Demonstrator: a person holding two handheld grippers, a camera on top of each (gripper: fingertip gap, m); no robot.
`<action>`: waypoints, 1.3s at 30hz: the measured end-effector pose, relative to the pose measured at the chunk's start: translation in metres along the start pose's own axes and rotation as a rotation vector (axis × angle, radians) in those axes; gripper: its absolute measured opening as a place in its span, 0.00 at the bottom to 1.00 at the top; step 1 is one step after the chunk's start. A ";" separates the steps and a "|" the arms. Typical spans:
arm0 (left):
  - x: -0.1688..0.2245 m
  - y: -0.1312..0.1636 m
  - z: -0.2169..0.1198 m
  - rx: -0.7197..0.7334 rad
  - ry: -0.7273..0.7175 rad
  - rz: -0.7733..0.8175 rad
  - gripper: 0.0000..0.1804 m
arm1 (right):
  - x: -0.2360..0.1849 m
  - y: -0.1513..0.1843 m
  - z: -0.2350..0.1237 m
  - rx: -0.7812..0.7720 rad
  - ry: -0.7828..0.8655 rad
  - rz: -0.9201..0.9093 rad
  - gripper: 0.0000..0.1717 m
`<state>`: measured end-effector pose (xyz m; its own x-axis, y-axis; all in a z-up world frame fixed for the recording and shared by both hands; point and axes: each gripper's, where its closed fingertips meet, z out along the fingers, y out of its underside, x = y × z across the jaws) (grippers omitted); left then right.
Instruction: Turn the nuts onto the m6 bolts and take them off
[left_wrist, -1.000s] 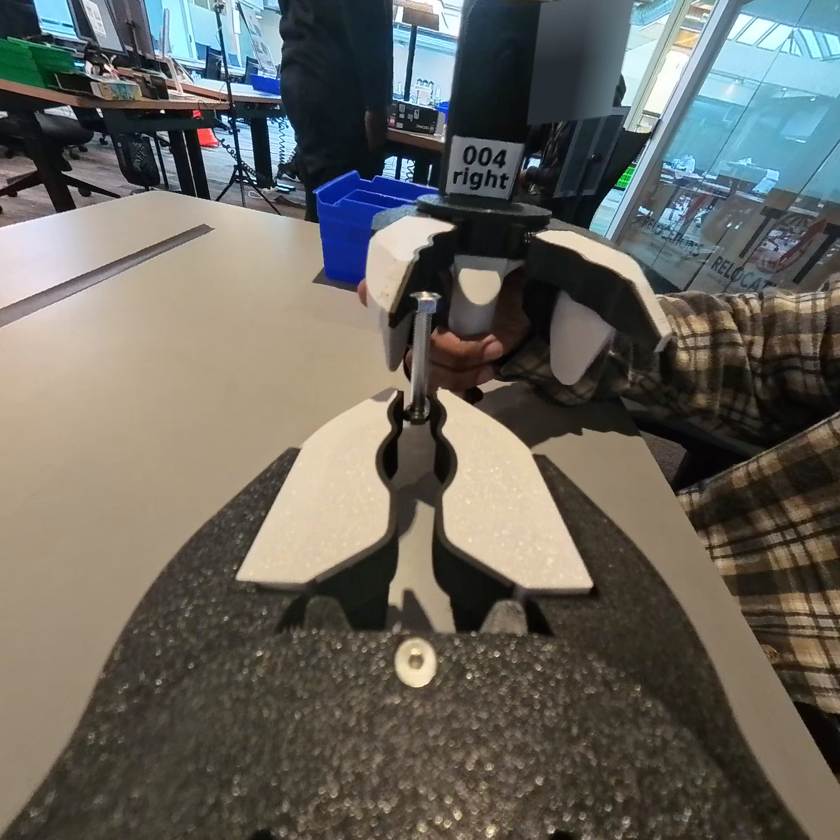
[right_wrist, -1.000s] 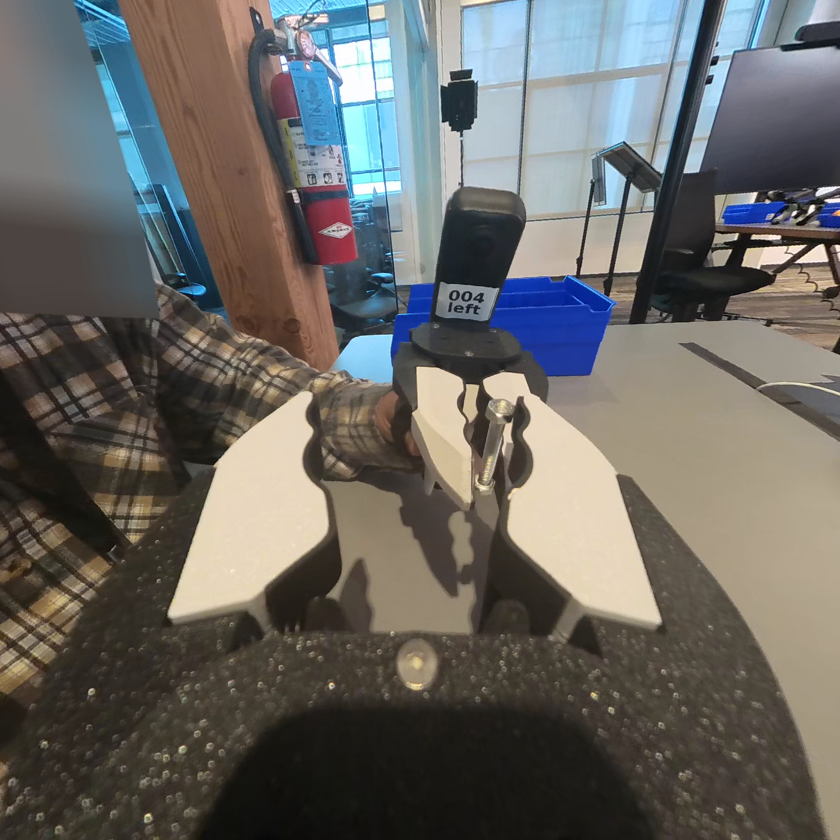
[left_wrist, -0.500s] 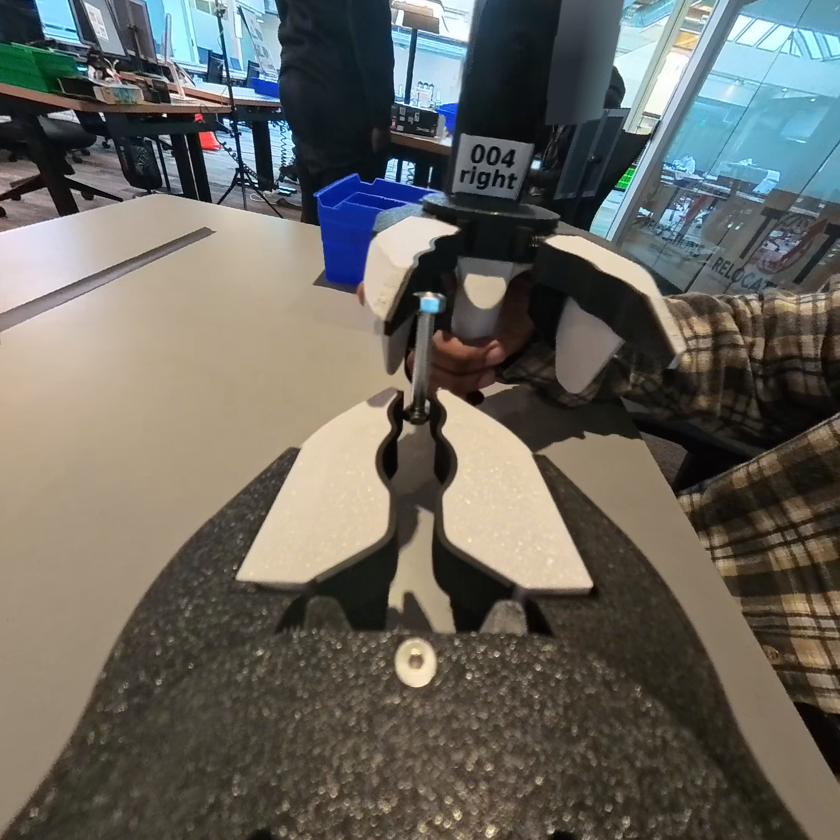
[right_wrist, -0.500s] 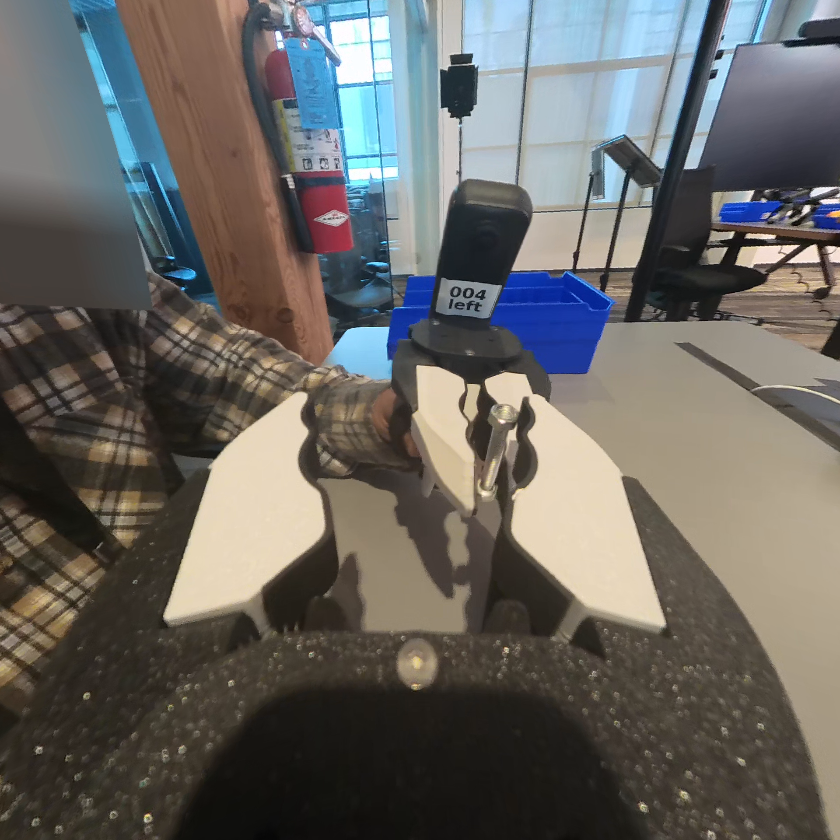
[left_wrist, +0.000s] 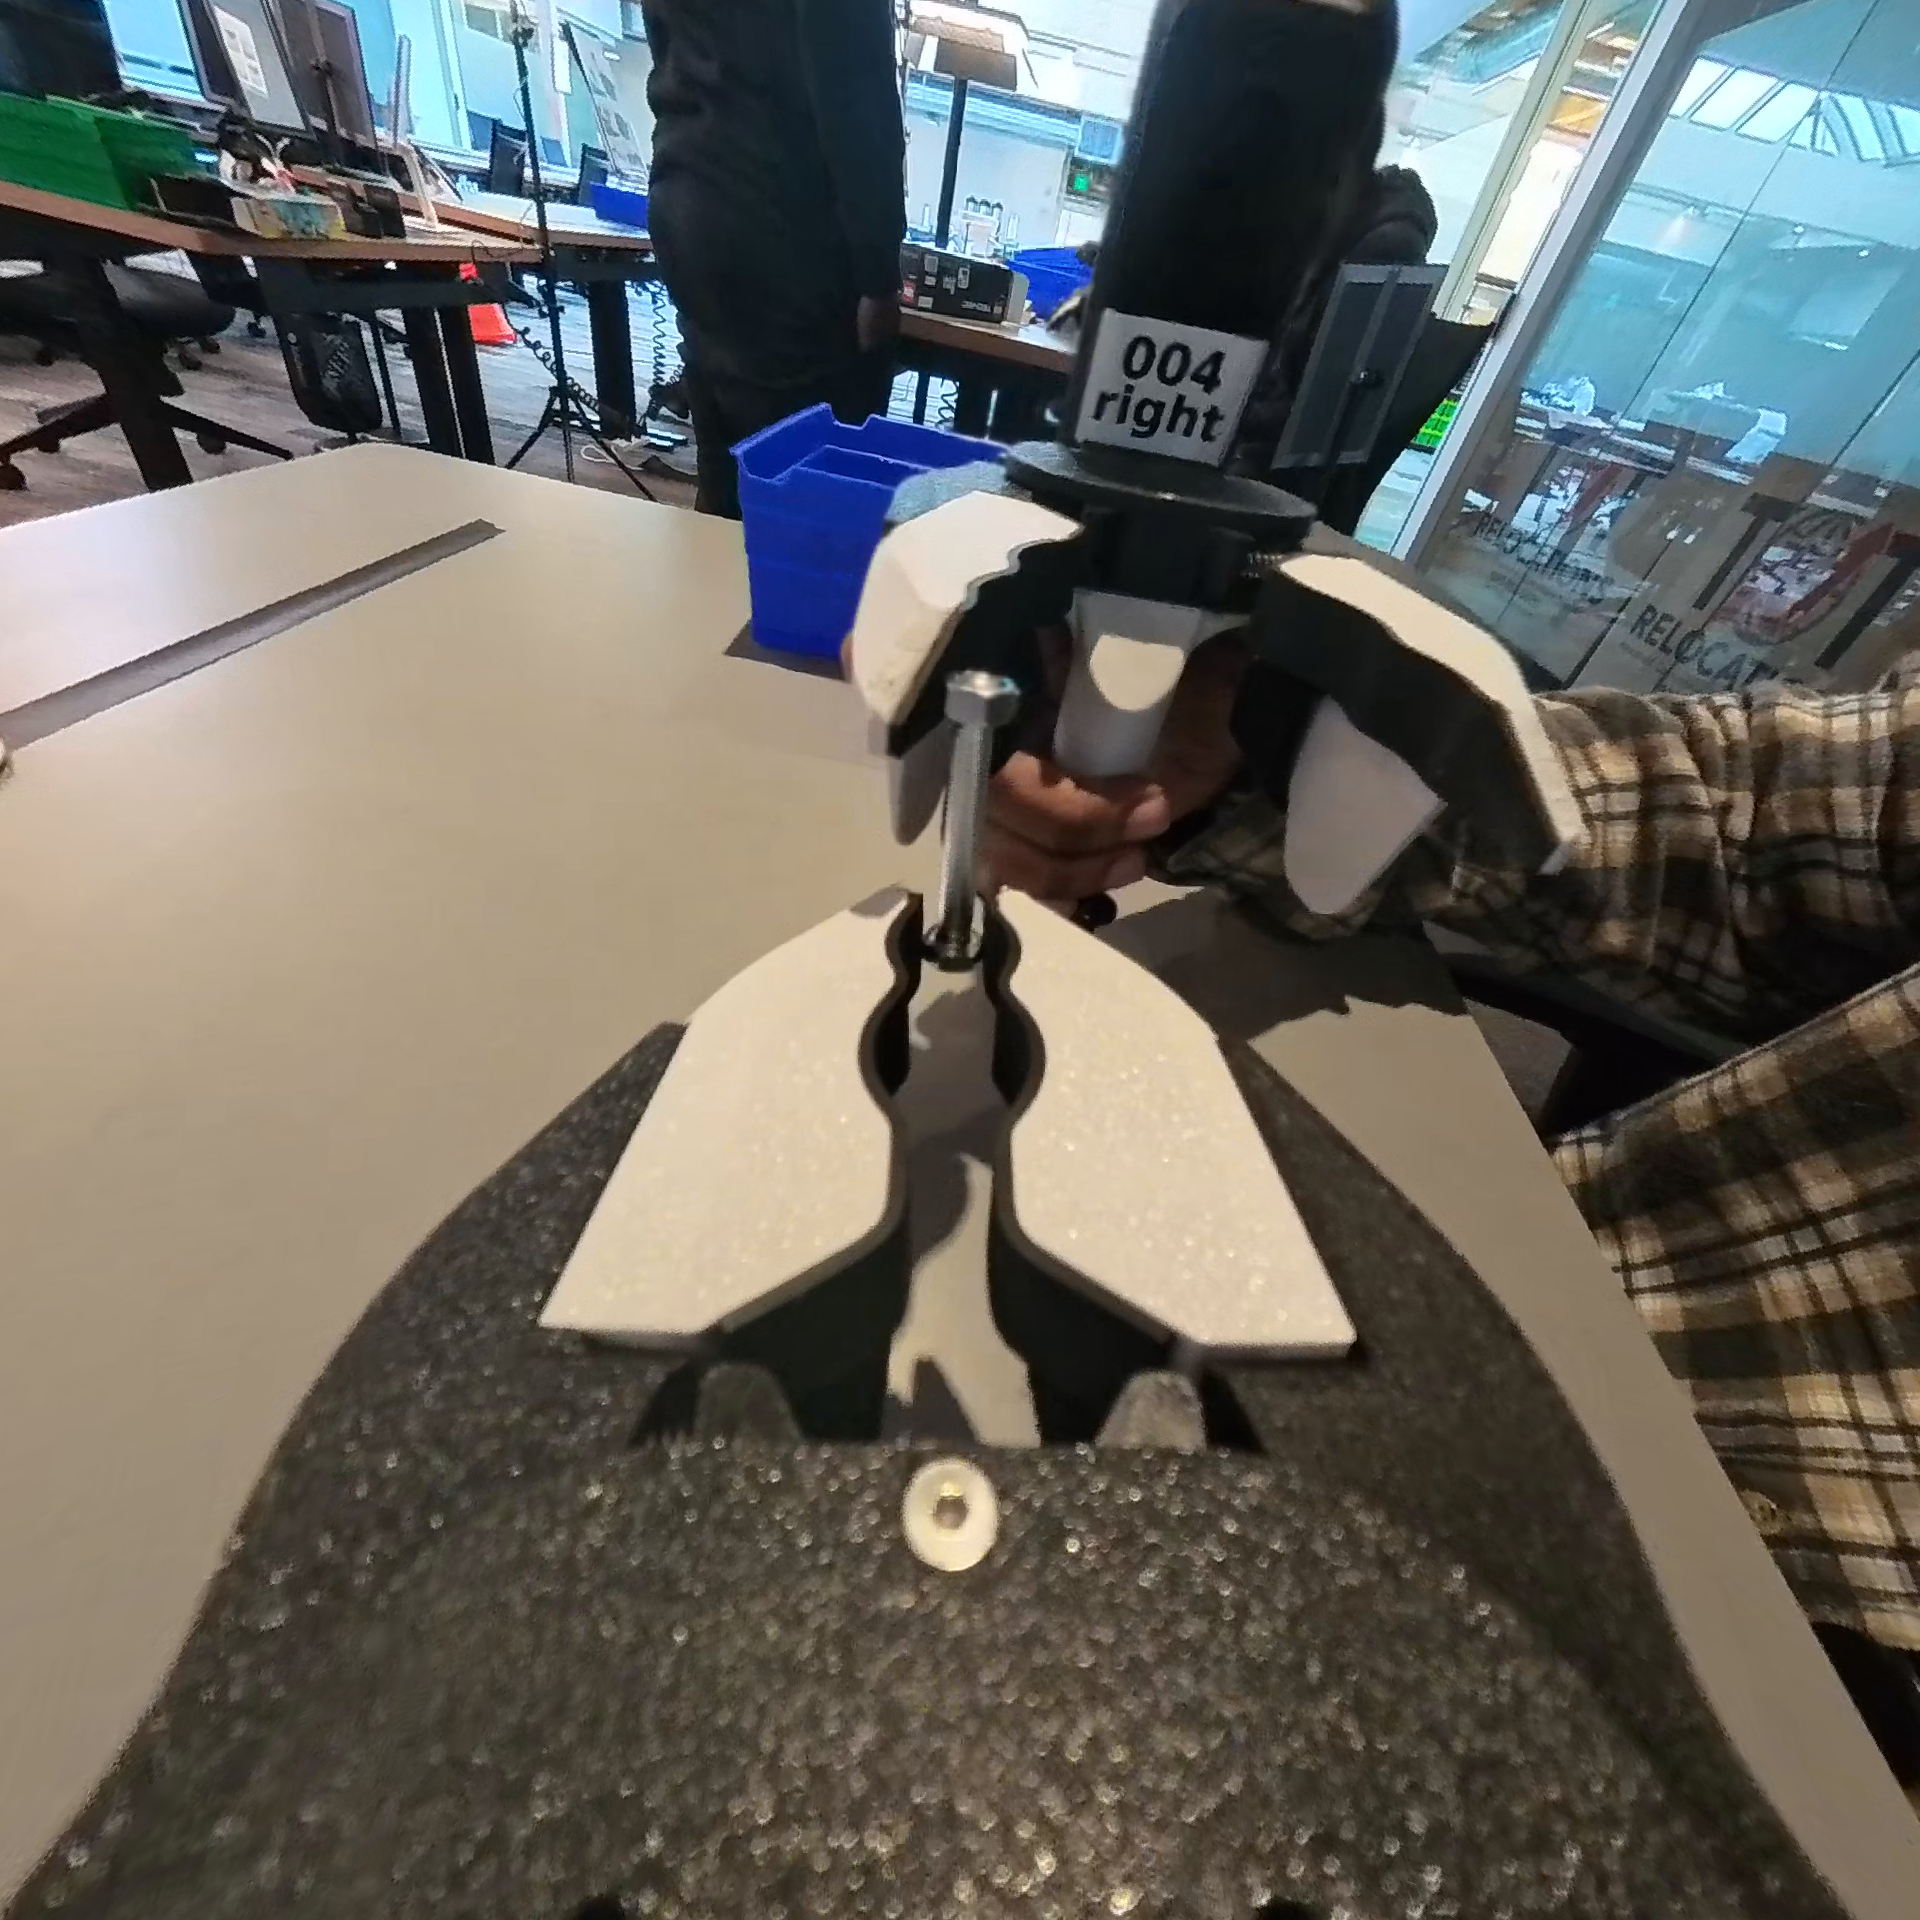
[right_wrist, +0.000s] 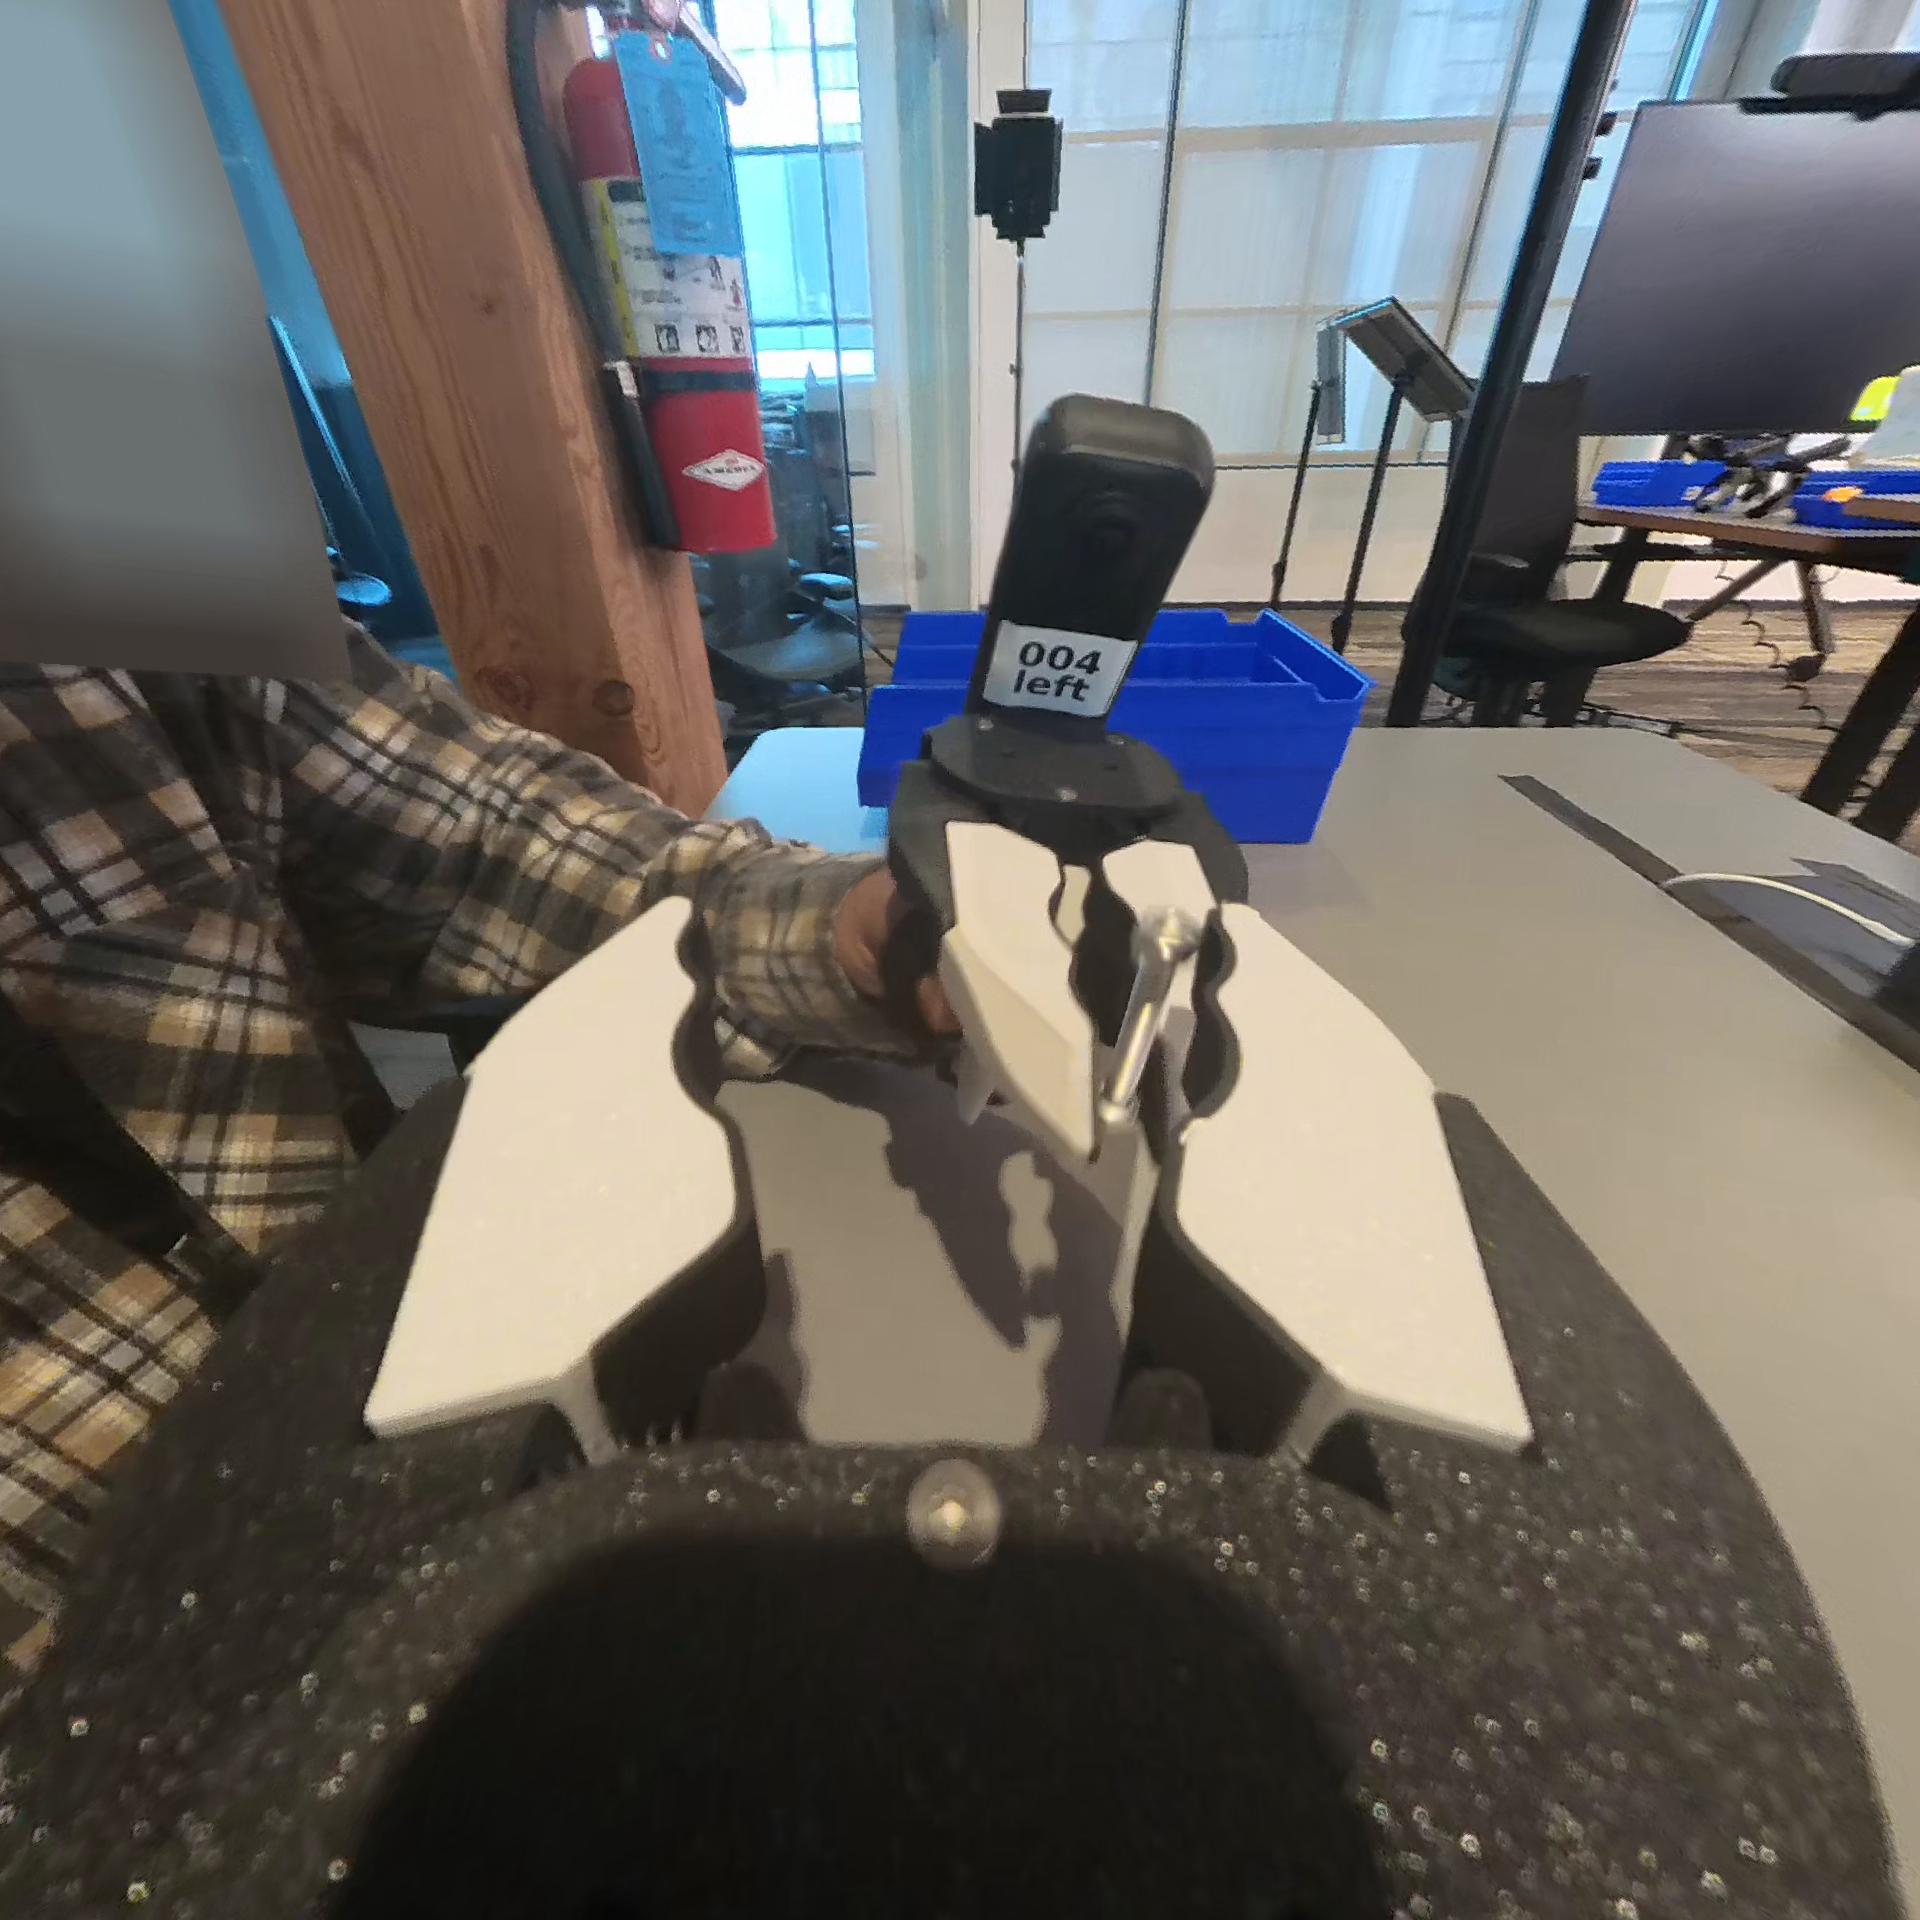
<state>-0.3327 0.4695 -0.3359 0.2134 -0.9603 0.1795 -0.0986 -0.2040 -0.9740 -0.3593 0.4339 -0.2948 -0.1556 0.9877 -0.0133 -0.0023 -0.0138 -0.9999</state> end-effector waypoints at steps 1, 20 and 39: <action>0.000 0.000 0.000 0.002 0.000 -0.003 0.06 | 0.000 0.000 -0.002 -0.001 0.008 -0.002 0.51; 0.004 0.000 0.002 -0.002 0.014 0.010 0.06 | 0.003 -0.002 0.004 -0.012 0.025 -0.018 0.53; 0.002 0.001 0.002 -0.004 0.015 -0.002 0.06 | 0.004 -0.002 -0.008 0.033 0.060 -0.005 0.53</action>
<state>-0.3304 0.4679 -0.3367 0.1990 -0.9627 0.1832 -0.1020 -0.2063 -0.9732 -0.3521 0.4388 -0.2931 -0.0955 0.9954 -0.0099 -0.0360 -0.0134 -0.9993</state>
